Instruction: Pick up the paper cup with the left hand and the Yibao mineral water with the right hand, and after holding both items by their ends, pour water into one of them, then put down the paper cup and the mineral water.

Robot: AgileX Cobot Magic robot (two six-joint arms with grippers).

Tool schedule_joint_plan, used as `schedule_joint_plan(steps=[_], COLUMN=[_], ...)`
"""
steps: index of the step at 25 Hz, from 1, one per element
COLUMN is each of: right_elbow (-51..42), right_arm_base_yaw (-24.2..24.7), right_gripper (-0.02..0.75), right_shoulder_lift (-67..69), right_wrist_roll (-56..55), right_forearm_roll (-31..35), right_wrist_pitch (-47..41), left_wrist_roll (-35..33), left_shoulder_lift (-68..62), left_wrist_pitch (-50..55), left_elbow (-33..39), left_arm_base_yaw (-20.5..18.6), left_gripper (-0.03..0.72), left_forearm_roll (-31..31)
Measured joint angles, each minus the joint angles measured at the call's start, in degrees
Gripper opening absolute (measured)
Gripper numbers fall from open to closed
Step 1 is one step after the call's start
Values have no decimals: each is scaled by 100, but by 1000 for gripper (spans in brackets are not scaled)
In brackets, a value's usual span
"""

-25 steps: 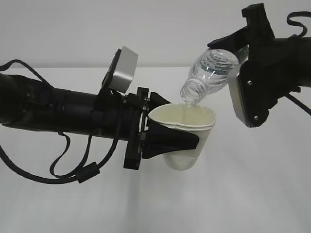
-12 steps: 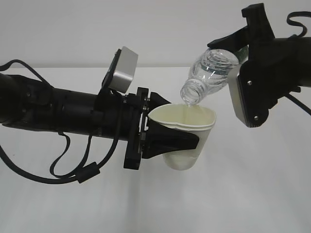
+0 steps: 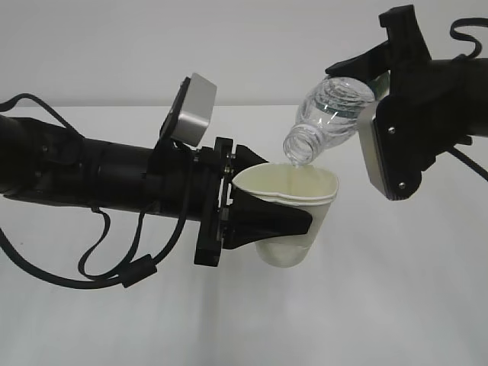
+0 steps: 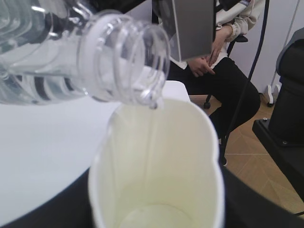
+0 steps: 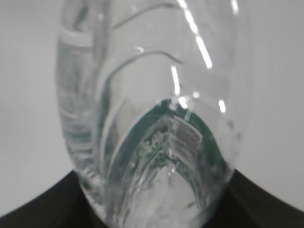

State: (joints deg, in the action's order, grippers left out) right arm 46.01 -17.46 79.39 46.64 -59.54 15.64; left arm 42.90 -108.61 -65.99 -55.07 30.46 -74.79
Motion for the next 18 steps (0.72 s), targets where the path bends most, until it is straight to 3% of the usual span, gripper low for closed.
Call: schedule_joint_plan(steps=[18], right_elbow=[0], right_arm_base_yaw=[0], right_gripper=[444], right_shoulder_lift=[0], right_wrist_roll=[4], right_forearm_roll=[0], right_wrist_pitch=[0], left_wrist_roll=[0], left_shoulder_lift=[0], left_wrist_pitch=[14], left_elbow=[0], left_arm_base_yaw=[0], left_gripper=[368], left_forearm_roll=[0])
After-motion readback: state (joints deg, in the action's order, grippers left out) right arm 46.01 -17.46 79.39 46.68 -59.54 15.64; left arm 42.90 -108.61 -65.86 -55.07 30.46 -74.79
